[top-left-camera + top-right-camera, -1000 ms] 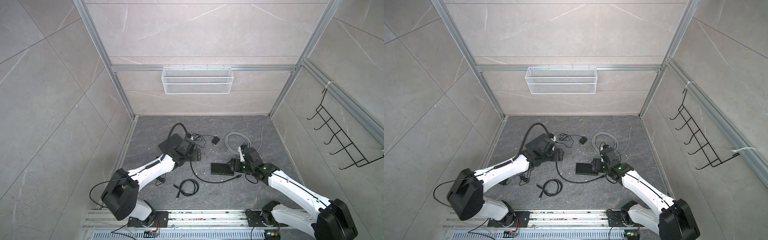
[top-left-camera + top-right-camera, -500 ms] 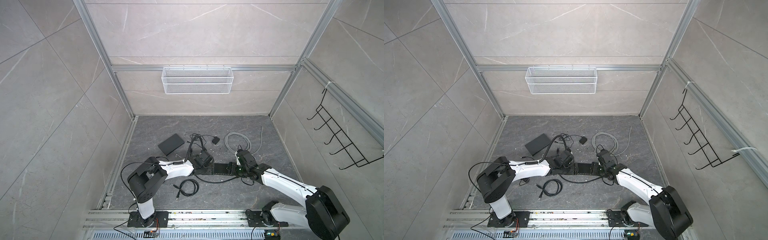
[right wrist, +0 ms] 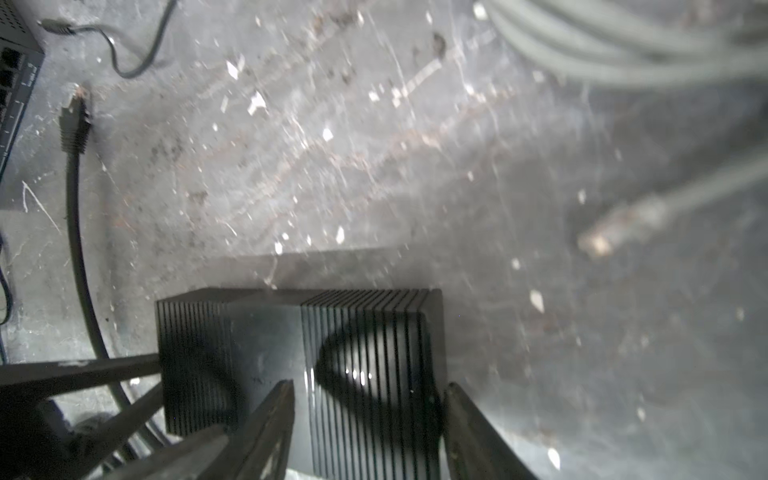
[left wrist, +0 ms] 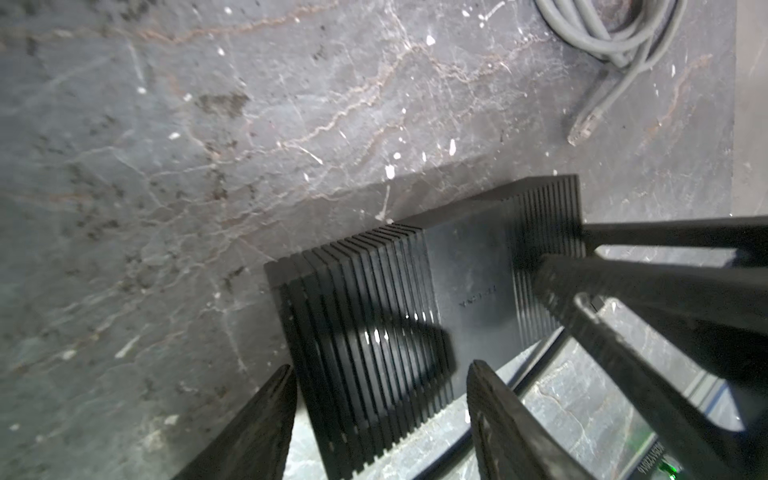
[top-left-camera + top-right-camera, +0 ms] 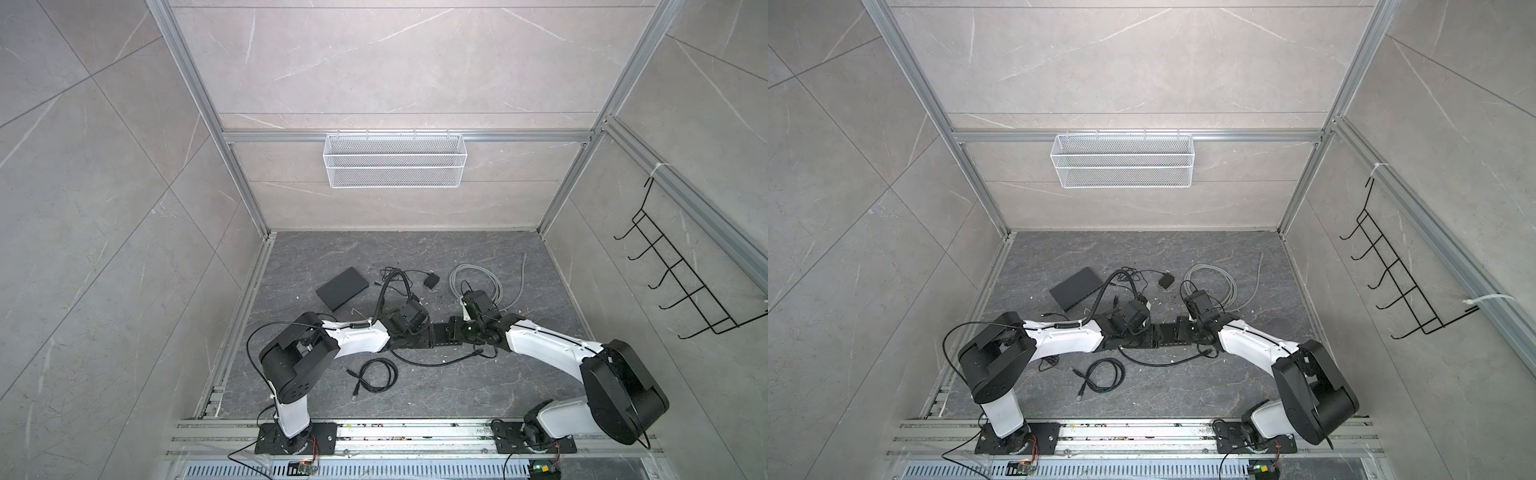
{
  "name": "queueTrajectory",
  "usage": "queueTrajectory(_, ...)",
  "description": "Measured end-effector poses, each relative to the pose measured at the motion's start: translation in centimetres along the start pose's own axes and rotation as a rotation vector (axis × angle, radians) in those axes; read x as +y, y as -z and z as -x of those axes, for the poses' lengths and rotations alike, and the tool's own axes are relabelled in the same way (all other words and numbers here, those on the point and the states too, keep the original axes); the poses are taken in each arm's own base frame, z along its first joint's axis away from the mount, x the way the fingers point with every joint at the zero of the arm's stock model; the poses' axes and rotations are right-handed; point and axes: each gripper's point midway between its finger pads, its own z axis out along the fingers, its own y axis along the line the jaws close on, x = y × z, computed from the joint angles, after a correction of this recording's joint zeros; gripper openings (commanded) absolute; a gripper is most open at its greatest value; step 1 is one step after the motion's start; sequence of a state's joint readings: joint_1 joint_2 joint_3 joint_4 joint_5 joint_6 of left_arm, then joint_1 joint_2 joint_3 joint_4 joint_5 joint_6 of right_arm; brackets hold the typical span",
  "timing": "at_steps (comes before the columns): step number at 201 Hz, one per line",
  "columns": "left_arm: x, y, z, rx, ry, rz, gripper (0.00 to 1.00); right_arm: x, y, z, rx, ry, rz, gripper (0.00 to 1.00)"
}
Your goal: Insert the plug into the switch port
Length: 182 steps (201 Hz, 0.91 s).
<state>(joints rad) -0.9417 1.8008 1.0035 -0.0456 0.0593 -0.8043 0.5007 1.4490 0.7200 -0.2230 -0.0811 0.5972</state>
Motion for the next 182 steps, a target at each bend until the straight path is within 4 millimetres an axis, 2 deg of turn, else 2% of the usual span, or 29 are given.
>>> queueTrajectory(31,-0.2,-0.3,0.3,0.004,0.000,0.009,0.67,-0.1,-0.3,0.7,0.005,0.022,-0.017,0.66)
queueTrajectory(52,-0.6,0.0,0.8,0.004,-0.017,0.017,0.71,-0.6,-0.3,0.9,0.012,0.027,-0.025,0.70)
queueTrajectory(93,-0.3,1.7,3.3,-0.026,-0.094,0.082,0.74,-1.7,0.8,1.3,0.014,0.011,-0.046,0.78)
queueTrajectory(123,0.1,2.4,5.8,-0.057,-0.139,0.089,0.74,-1.3,2.3,1.5,-0.014,-0.010,-0.023,0.79)
queueTrajectory(156,-1.7,1.2,8.5,-0.090,-0.192,0.053,0.74,-1.6,2.7,-0.1,0.004,-0.064,0.005,0.76)
queueTrajectory(182,-1.7,0.1,8.1,-0.063,-0.212,0.051,0.74,-2.0,2.6,-1.6,0.033,-0.101,0.010,0.76)
